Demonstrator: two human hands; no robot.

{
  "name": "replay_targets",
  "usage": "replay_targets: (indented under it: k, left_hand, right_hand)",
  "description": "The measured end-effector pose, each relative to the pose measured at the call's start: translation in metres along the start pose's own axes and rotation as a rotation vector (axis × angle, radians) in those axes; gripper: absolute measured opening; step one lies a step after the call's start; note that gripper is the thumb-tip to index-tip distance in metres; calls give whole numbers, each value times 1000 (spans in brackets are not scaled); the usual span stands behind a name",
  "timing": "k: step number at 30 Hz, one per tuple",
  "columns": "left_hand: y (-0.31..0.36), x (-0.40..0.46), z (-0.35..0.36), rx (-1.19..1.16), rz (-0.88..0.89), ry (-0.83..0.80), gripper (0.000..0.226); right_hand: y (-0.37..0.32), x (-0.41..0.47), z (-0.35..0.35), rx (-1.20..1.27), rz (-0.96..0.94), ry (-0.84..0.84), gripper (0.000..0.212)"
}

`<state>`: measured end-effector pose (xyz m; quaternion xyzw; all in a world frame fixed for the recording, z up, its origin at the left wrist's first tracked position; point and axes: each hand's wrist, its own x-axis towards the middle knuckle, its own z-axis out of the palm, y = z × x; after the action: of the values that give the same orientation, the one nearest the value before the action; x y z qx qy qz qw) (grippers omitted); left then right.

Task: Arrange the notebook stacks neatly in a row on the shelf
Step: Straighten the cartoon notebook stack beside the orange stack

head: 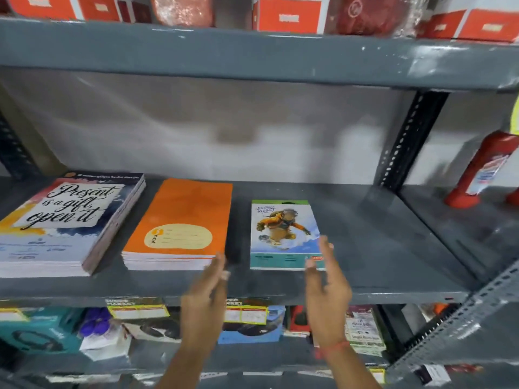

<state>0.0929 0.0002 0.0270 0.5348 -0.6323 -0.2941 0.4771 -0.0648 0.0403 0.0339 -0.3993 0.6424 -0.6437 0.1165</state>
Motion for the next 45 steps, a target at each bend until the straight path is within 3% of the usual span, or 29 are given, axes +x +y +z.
replay_targets:
  k: [2, 4, 8, 15, 18, 31, 45]
  left_hand:
    - [4, -2, 28, -43, -79, -149, 46]
    - [6, 5, 48, -80, -141, -225, 51]
    - [7, 17, 64, -191, -237, -279, 47]
    - [6, 26, 41, -311, -274, -415, 52]
    - [4, 28, 40, -282, -276, -418, 48]
    - [1, 26, 63, -395, -346, -126, 36]
    - [1, 25, 72, -368, -374, -4, 31]
  right_hand:
    - [16, 22, -21, 117, 230, 43, 48]
    - [29, 40, -30, 162, 368, -53, 51]
    - [41, 51, -29, 185, 410, -337, 49]
    - [47, 58, -54, 239, 407, -548, 59]
    - [51, 59, -52, 226, 420, -547, 58]
    - [50, 62, -45, 262, 474, -403, 50]
    - [38, 60, -40, 261, 543, -298, 48]
